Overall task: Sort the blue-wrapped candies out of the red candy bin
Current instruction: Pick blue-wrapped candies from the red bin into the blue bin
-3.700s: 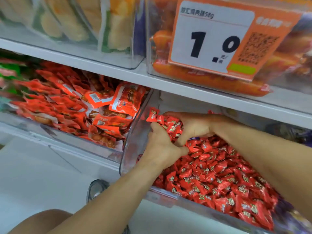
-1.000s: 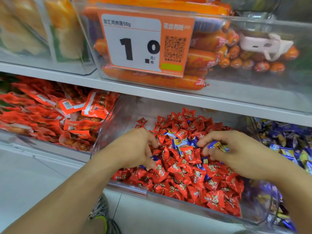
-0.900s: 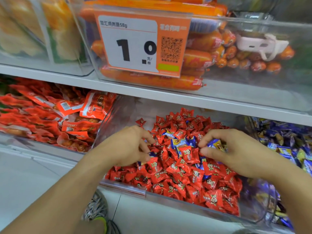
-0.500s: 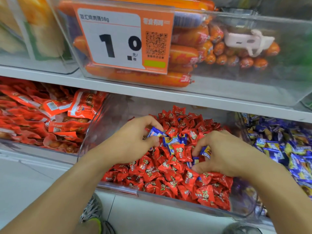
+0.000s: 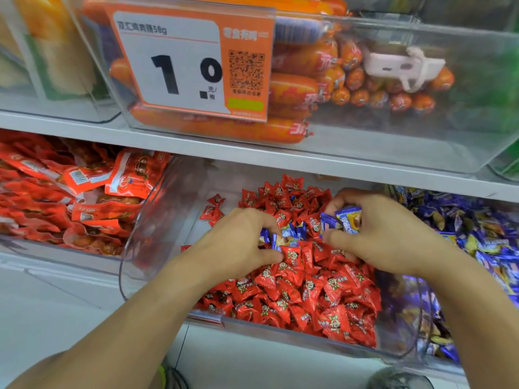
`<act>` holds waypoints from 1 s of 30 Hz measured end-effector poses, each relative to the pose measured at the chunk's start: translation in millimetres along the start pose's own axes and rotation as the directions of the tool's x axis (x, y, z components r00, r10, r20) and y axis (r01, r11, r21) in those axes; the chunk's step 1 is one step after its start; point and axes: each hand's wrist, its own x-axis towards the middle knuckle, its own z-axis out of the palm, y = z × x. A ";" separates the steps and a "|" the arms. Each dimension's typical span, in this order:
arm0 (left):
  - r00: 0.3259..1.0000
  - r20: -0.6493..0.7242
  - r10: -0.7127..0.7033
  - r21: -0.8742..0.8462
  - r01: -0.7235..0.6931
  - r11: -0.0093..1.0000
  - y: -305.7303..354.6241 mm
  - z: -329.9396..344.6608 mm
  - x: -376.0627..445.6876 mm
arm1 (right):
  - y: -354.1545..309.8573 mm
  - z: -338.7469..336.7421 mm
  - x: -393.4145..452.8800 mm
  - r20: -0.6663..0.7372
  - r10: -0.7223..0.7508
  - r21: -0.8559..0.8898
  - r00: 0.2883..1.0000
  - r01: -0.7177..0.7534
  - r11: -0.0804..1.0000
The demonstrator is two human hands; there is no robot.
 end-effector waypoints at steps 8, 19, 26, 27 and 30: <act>0.976 -0.146 -0.161 -0.084 0.150 0.985 -28.0 -23.9 -0.7 | -6.9 28.5 24.9 -0.082 -0.030 -0.151 0.996 0.018 0.988; 0.979 -0.105 -0.177 -0.108 0.166 0.980 -28.0 -19.0 -2.4 | -0.8 52.8 47.9 -0.036 -0.079 -0.332 0.996 0.062 0.941; 0.974 -0.099 -0.204 -0.202 0.181 0.963 -20.2 -20.5 -0.9 | -2.5 25.9 32.1 -0.169 0.026 -0.123 0.985 -0.048 0.991; 0.976 -0.093 -0.198 -0.227 0.173 0.958 -18.0 -19.7 -0.6 | -3.7 19.9 27.7 -0.152 0.106 -0.073 0.983 -0.118 0.990; 0.985 -0.056 -0.166 -0.401 0.130 0.907 -8.3 -14.4 3.8 | -6.5 8.1 14.9 -0.077 0.280 0.210 0.957 -0.259 0.943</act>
